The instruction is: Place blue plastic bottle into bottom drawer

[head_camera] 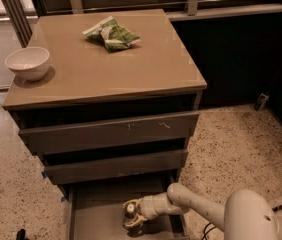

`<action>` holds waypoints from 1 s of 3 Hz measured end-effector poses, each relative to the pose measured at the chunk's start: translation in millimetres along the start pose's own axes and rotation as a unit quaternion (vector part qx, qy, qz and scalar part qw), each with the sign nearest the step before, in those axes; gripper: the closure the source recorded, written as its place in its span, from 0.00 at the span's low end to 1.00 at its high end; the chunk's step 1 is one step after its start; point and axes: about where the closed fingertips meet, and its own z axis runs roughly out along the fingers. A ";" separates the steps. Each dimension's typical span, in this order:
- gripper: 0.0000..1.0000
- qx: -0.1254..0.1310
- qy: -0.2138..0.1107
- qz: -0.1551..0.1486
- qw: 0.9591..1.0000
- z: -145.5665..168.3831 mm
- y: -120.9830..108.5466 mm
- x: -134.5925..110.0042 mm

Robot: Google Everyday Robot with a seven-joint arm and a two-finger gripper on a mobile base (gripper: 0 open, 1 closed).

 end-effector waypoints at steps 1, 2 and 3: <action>0.61 0.000 0.000 0.000 1.000 0.0 0.0 0.0; 0.37 0.000 0.000 0.000 1.000 0.1 0.0 0.0; 0.14 0.000 0.000 0.000 1.000 0.1 0.1 0.0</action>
Offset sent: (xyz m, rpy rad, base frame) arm 0.0000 0.0000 0.0000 0.0000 0.0000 0.0000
